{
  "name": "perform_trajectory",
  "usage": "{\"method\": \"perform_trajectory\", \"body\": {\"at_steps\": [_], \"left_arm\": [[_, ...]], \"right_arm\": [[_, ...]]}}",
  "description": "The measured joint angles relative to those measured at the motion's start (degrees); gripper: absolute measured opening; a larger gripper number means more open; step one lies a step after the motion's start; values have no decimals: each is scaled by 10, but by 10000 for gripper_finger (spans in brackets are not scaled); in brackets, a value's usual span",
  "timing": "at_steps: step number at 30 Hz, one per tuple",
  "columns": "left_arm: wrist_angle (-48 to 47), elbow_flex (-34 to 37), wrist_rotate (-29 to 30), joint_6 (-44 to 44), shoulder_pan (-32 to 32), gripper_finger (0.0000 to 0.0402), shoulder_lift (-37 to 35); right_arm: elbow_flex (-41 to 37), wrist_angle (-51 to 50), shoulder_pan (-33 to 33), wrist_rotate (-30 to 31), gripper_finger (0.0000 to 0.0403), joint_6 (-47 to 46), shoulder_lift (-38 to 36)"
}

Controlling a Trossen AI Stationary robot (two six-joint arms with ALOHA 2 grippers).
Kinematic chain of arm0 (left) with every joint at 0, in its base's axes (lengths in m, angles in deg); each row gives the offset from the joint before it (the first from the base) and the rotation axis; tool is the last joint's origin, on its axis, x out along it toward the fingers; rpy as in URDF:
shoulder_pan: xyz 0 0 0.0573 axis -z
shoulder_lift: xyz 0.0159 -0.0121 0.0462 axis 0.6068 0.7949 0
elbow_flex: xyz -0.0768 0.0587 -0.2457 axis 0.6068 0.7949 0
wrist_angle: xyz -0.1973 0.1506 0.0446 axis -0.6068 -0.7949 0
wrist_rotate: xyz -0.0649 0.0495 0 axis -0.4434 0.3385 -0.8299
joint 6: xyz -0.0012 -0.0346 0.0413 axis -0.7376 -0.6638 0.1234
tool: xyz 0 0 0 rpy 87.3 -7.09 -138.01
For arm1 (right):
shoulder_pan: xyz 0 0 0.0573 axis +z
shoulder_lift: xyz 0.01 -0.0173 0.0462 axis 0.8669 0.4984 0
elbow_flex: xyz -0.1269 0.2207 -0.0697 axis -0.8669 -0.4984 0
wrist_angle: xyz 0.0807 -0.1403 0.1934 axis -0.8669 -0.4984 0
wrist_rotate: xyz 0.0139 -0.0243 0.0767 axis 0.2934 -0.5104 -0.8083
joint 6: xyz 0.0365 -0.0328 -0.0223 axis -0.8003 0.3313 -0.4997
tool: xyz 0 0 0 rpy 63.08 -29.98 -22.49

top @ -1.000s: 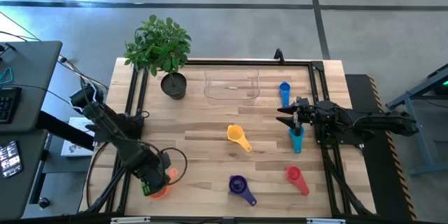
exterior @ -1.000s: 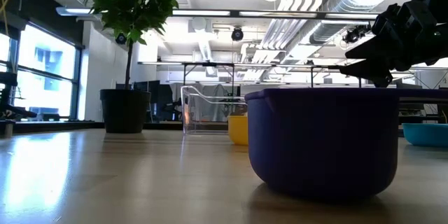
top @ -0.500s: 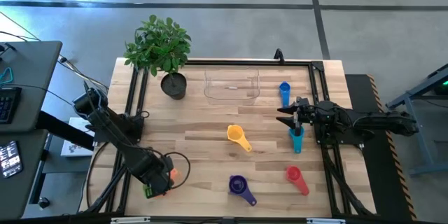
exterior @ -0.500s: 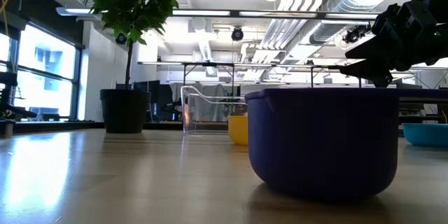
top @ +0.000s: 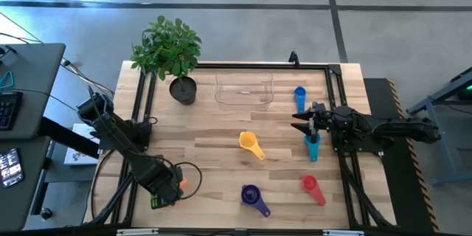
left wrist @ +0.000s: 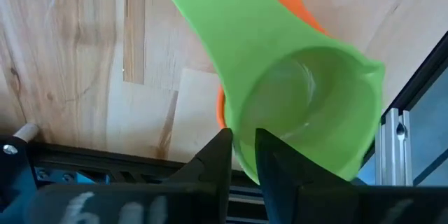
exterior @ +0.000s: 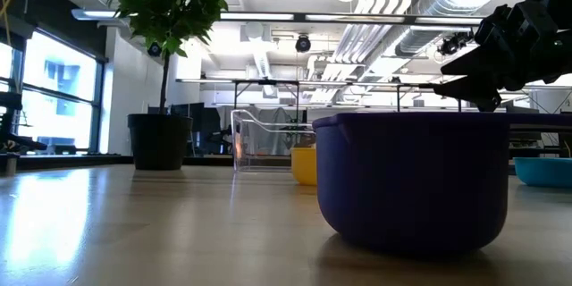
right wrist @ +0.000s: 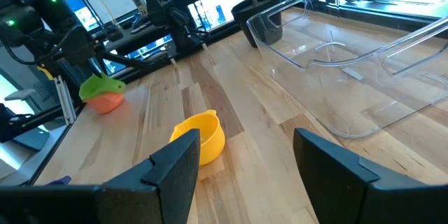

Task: Nest measuring cups in basket
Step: Stack the green measuring cup on top of the orange measuring cup

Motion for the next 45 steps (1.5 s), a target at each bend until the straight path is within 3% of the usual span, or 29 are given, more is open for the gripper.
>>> {"method": "perform_trajectory", "body": {"at_steps": [17,29,32,36,45], "left_arm": [[-6,0,-36,-56,0,65,-12],[0,0,-49,-206,35,55,-81],[-5,0,-24,-244,37,55,-89],[-10,0,18,-256,5,53,-91],[-10,0,25,-182,-105,51,-91]], "right_arm": [[0,0,0,0,220,0,0],[0,0,0,0,220,0,0],[0,0,0,0,220,13,0],[0,0,0,0,220,61,0],[0,0,0,0,220,71,0]]}}
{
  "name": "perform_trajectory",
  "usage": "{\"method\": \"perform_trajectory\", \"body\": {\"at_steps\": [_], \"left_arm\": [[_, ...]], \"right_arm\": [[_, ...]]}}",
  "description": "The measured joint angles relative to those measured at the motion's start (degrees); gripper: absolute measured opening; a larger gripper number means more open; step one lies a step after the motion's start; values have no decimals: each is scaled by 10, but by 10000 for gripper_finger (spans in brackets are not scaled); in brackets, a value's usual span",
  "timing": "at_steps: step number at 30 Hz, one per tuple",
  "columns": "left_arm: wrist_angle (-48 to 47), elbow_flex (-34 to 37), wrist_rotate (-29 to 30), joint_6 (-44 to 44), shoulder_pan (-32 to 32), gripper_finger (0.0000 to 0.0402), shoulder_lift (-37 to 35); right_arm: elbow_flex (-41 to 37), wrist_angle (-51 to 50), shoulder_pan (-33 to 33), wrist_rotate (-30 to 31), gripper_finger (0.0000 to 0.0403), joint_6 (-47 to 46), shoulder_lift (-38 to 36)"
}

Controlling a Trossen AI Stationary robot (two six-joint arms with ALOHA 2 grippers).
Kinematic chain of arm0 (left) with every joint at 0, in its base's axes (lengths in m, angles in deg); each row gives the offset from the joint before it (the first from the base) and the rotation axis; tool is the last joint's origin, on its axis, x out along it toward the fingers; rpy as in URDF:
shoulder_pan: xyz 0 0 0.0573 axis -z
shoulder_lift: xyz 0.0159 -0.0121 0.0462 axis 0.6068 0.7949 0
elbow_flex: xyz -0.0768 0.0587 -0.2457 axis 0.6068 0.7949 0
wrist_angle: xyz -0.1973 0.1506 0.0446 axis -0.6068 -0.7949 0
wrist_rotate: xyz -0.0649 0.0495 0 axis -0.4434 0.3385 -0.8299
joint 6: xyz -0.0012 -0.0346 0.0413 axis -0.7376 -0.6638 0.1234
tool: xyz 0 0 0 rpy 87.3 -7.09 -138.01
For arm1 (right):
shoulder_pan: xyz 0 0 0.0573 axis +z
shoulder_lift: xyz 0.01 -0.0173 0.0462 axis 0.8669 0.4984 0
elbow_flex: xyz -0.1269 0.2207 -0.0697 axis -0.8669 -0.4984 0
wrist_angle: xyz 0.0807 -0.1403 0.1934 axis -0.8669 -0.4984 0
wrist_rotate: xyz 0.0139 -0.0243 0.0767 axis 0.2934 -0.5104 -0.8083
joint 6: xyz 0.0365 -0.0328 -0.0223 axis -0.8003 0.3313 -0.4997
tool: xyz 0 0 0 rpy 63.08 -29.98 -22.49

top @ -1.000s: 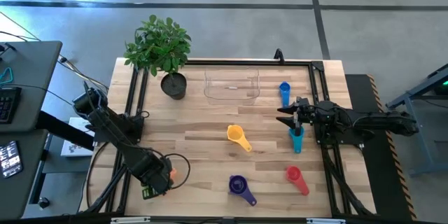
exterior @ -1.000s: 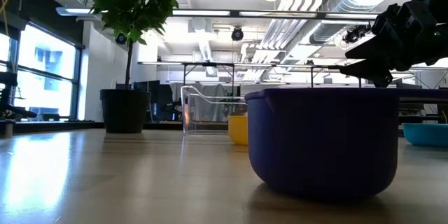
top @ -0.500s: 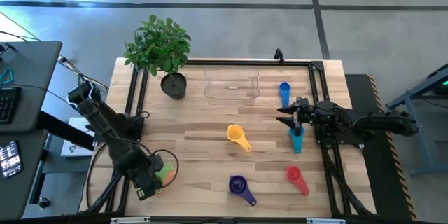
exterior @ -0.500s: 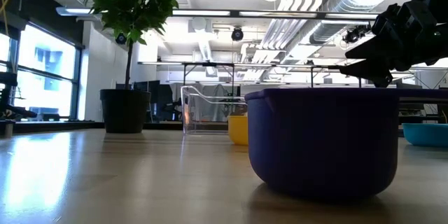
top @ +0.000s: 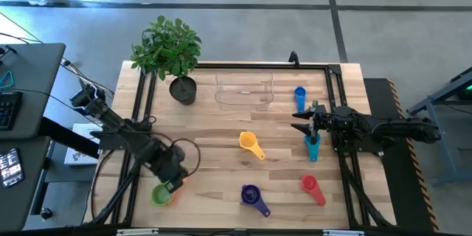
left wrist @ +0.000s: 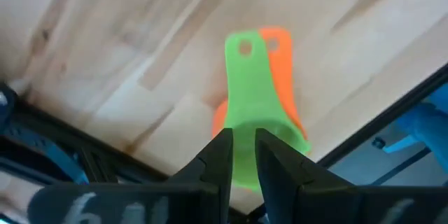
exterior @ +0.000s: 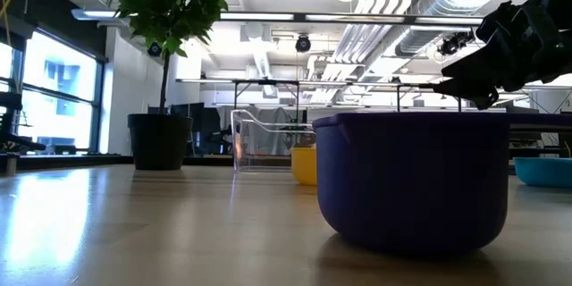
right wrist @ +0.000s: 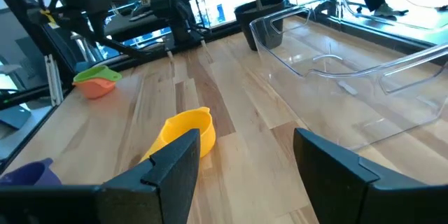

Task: Nest measuring cups in basket
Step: Stack the green measuring cup on top of the orange measuring cup

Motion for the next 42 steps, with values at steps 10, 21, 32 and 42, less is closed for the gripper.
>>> {"method": "perform_trajectory", "body": {"at_steps": [10,21,32,42], "left_arm": [[1,7,-11,91,-78,51,2],[5,67,-62,86,-102,51,2],[24,75,-63,74,-102,51,3],[37,76,-68,70,-102,51,62]], "right_arm": [[0,0,0,-3,220,-125,0],[0,0,0,0,220,-159,0],[0,0,0,0,220,-147,0],[0,0,0,0,220,-146,0]]}}
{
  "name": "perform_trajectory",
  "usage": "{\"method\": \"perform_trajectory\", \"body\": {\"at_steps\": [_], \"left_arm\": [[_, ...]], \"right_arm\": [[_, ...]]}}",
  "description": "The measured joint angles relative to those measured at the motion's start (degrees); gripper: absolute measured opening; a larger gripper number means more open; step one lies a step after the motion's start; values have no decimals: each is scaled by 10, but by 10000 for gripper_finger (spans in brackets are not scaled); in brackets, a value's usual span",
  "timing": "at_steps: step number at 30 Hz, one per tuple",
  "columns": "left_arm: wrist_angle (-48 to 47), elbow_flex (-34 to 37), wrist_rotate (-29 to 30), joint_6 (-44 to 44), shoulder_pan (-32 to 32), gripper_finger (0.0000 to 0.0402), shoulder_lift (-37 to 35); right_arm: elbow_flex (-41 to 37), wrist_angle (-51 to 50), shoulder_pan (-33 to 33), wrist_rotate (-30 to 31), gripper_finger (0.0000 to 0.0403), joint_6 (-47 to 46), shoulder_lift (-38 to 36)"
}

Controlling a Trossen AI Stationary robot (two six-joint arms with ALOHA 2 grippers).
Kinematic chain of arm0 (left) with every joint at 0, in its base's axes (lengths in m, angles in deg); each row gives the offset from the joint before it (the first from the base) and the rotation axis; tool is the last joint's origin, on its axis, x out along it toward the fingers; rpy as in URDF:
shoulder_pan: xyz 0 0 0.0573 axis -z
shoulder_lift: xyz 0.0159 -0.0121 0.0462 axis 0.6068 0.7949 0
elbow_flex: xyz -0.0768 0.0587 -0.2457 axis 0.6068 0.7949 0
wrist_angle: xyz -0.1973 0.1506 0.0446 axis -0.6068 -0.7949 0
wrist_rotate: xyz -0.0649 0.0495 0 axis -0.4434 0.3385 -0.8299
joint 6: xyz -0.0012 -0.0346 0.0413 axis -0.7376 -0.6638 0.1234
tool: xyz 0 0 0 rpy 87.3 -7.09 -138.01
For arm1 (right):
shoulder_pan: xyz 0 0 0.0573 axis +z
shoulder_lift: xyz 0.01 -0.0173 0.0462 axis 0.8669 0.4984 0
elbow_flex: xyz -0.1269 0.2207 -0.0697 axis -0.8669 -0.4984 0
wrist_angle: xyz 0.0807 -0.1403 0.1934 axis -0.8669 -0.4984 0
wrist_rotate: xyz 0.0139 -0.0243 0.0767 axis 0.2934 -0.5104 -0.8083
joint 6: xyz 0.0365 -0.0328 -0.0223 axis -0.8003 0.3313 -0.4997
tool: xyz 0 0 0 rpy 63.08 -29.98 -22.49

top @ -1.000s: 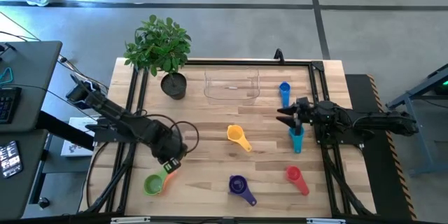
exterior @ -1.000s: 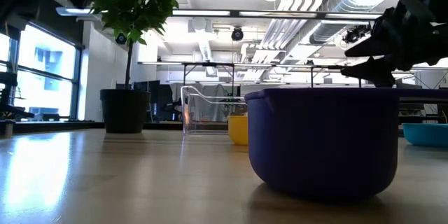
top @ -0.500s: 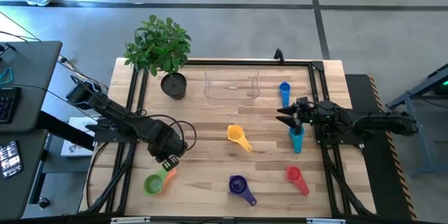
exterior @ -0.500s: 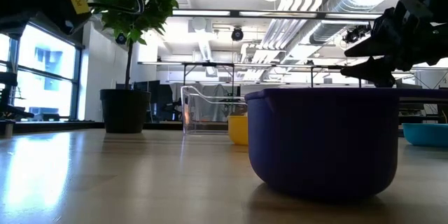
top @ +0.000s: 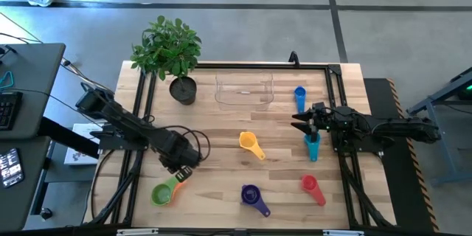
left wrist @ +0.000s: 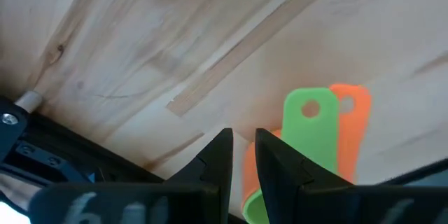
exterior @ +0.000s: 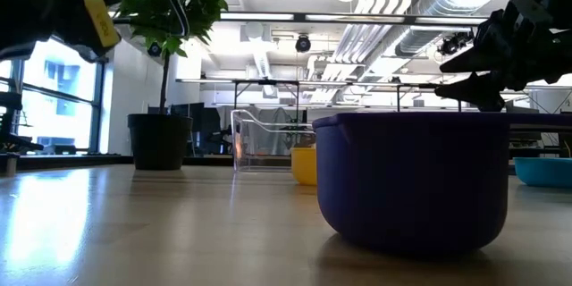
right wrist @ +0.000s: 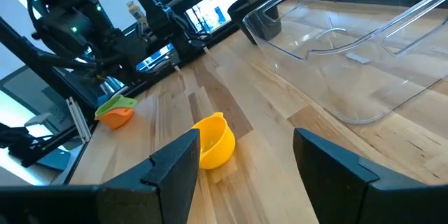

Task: Nest measuring cups in basket
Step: Stack the green measuring cup on top of the orange measuring cup

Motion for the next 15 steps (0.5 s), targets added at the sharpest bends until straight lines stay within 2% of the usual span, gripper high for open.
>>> {"method": "perform_trajectory", "body": {"at_steps": [15], "left_arm": [[9,0,-49,12,1,51,50]], "right_arm": [[0,0,0,0,220,0,0]]}}
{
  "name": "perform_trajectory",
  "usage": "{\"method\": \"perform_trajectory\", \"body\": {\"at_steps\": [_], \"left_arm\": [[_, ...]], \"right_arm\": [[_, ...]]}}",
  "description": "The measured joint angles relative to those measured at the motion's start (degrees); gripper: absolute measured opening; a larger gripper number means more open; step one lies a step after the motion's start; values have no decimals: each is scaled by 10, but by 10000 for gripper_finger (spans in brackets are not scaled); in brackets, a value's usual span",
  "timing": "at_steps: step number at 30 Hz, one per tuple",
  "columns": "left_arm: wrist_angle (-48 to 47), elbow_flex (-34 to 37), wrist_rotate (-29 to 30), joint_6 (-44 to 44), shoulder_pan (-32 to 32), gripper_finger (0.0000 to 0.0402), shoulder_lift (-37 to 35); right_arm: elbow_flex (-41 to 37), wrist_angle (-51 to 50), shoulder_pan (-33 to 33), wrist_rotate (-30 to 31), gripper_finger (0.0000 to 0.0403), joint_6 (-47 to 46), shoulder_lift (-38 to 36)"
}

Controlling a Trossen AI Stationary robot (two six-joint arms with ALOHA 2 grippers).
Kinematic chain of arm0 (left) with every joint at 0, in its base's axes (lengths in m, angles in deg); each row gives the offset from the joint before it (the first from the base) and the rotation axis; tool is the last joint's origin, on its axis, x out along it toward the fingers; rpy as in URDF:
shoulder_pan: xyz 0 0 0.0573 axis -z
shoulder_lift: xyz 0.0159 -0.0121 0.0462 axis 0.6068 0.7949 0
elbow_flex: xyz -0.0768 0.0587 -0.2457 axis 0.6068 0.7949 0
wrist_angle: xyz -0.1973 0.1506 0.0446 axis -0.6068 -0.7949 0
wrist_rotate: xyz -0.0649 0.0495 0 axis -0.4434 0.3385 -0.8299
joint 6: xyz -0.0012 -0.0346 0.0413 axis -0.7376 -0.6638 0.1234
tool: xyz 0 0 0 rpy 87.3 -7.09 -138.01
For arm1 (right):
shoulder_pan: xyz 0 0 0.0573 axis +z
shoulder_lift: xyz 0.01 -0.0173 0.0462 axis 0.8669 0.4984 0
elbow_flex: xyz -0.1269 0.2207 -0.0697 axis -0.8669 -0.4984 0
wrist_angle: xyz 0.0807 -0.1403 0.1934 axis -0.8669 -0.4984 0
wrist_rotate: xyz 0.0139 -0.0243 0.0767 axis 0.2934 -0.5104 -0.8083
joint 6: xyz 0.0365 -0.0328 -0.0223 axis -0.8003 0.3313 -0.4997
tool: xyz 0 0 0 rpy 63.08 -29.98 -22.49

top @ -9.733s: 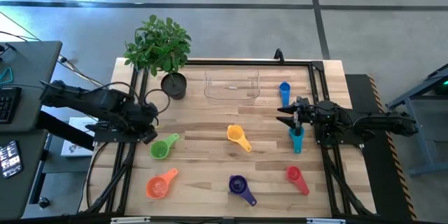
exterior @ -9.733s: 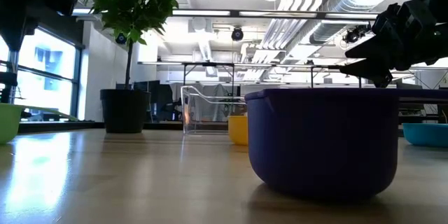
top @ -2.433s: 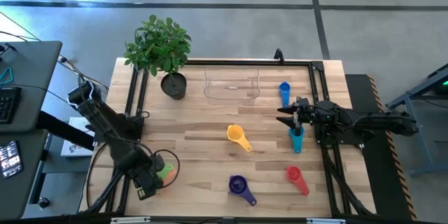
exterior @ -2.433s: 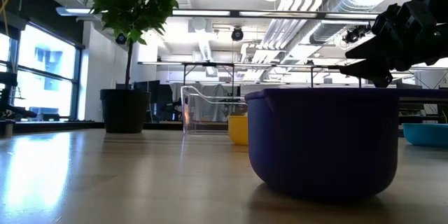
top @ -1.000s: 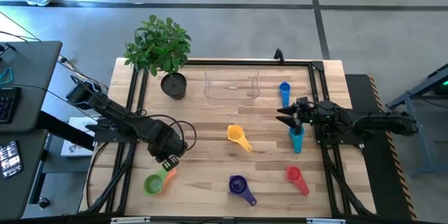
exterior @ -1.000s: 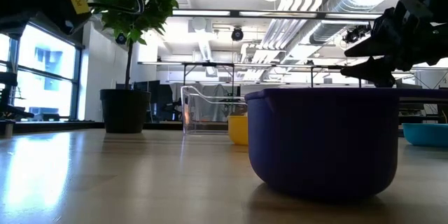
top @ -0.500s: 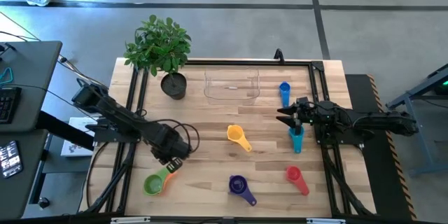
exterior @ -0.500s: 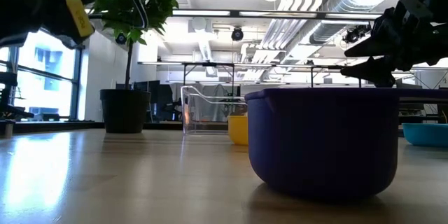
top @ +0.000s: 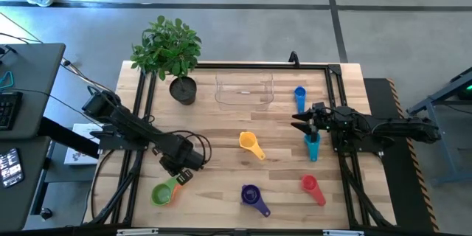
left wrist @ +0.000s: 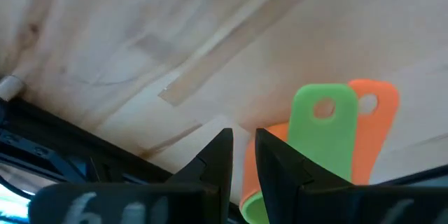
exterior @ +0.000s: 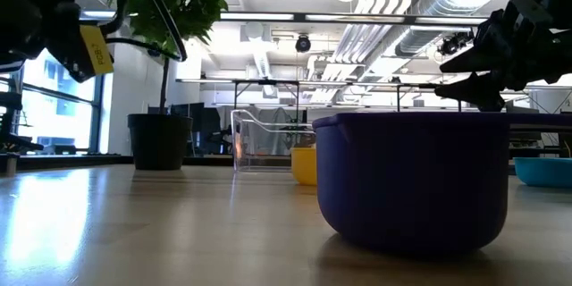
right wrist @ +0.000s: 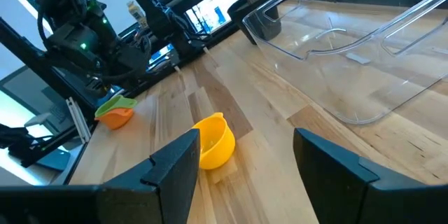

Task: Nest measuring cups in basket
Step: Stack the green measuring cup on top of the orange measuring cup

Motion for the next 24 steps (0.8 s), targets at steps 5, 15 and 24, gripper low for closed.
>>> {"method": "perform_trajectory", "body": {"at_steps": [5,15,24], "left_arm": [[29,0,-12,10,4,51,17],[96,0,-13,24,4,51,19],[166,0,-44,40,4,51,19]], "right_arm": [[0,0,0,0,220,0,0],[0,0,0,0,220,0,0],[0,0,0,0,220,0,0]]}}
